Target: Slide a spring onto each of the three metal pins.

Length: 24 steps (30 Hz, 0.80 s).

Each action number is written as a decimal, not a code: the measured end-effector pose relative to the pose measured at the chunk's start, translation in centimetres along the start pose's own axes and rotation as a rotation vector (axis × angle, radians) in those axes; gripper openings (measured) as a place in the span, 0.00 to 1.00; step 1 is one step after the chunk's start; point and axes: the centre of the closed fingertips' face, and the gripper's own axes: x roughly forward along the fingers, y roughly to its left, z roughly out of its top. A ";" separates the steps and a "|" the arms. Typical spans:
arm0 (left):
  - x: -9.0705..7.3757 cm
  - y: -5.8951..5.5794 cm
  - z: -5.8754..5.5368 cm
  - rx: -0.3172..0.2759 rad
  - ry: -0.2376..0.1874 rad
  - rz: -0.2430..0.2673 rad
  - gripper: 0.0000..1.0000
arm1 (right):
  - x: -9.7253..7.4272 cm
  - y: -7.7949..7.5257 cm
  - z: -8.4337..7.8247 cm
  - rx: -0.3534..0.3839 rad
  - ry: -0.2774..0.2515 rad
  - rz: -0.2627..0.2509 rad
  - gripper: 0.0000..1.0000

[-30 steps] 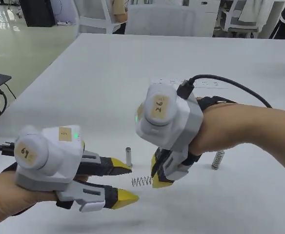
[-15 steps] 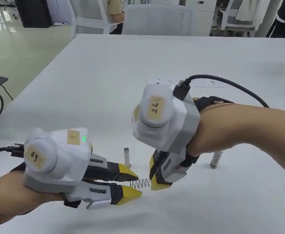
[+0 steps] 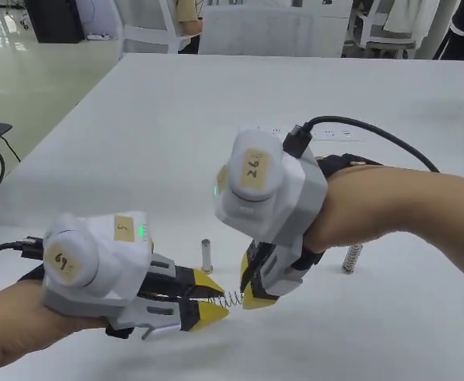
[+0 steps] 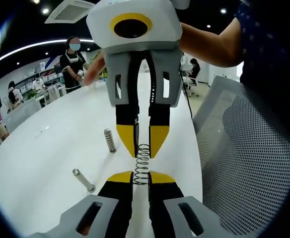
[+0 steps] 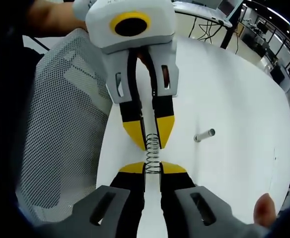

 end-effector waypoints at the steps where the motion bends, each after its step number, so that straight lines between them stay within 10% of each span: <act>1: 0.0 0.0 0.0 0.000 0.001 0.000 0.03 | -0.1 0.0 0.1 0.000 -0.002 0.000 0.08; 24: 0.0 -0.1 -0.1 -0.007 -0.002 -0.001 0.03 | -1.7 0.3 3.7 0.021 -0.136 -0.010 0.08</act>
